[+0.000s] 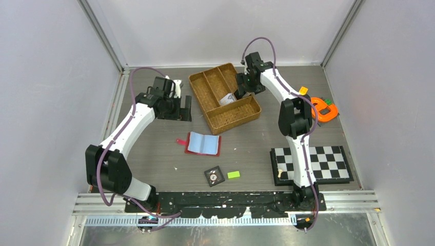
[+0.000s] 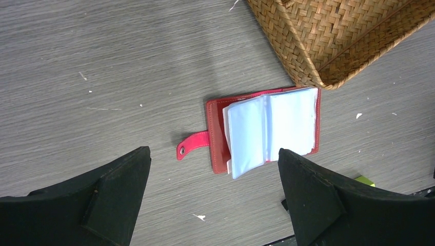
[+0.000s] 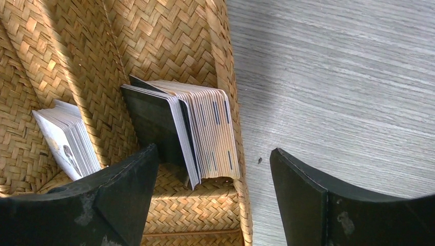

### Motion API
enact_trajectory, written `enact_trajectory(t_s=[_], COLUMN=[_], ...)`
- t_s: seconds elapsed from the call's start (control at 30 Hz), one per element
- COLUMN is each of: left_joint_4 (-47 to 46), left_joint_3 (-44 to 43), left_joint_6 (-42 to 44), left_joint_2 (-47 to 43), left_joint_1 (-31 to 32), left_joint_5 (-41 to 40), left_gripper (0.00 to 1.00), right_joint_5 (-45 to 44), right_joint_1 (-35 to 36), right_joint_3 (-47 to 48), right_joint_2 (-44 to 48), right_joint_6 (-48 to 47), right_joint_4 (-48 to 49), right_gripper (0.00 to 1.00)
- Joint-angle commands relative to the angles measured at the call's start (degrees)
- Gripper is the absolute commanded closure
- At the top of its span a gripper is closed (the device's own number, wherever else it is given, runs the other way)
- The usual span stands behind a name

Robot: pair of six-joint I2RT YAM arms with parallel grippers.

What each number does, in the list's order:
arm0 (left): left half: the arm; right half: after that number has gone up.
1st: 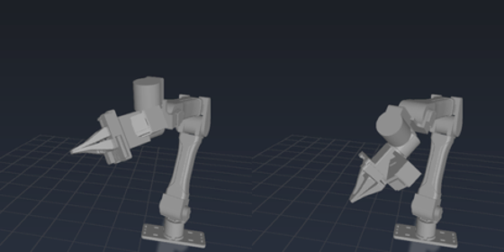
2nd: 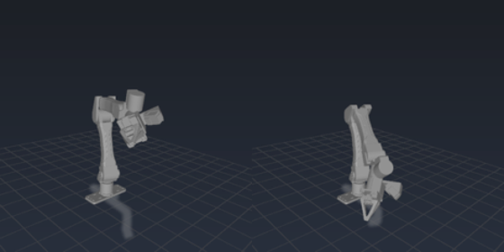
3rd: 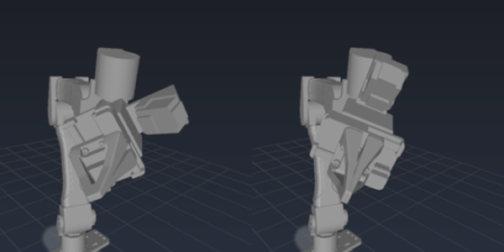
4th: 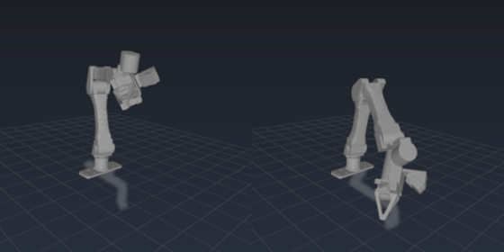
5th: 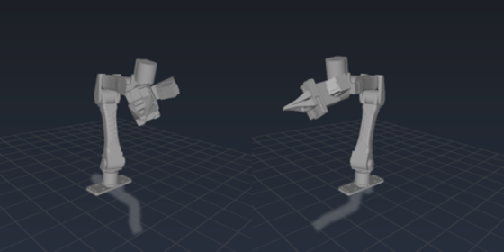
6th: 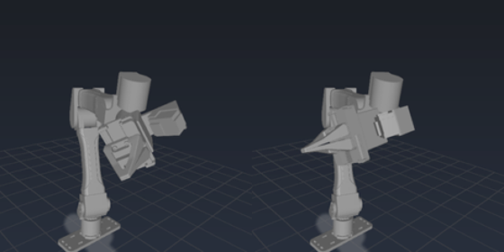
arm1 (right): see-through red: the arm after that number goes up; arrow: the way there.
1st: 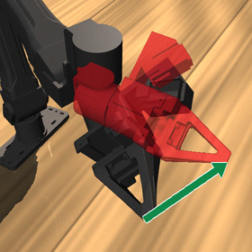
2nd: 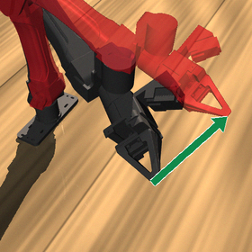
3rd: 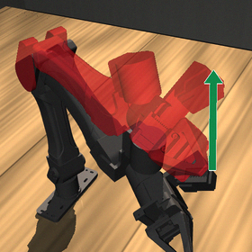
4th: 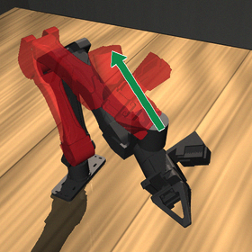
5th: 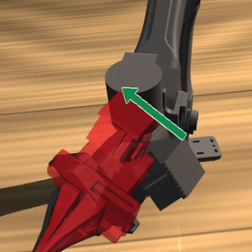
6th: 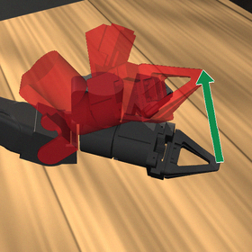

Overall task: Put the credit cards into the card holder
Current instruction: Move the storage box to the center of the board.

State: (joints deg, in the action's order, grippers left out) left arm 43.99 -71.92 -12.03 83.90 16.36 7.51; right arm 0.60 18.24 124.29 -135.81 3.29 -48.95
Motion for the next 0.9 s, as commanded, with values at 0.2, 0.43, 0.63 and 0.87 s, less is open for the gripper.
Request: enact_trajectory(t_s=[0.2, 0.43, 0.63, 0.87], left_joint_4=[-1.07, -1.14, -1.02, -1.02], left_joint_3=[0.18, 0.2, 0.29, 0.24], left_joint_6=[0.26, -0.01, -0.1, -0.18], left_joint_2=[0.53, 0.67, 0.71, 0.76], left_joint_1=[-0.1, -0.08, -0.17, -0.1], left_joint_5=[1.73, 2.85, 3.42, 4.21], left_gripper=[0.03, 0.03, 0.03, 0.03], right_joint_5=[-3.22, -3.42, -4.23, -3.98], right_joint_1=[-1.02, -1.05, -1.05, -1.08], right_joint_3=[1.53, 0.73, -0.01, -0.01], right_joint_2=[3.82, 5.12, 6.08, 6.09], right_joint_6=[0.02, 0.14, -0.01, -0.2], right_joint_4=[0.91, 1.67, 2.36, 2.82], right_gripper=[0.18, 0.22, 0.24, 0.35])
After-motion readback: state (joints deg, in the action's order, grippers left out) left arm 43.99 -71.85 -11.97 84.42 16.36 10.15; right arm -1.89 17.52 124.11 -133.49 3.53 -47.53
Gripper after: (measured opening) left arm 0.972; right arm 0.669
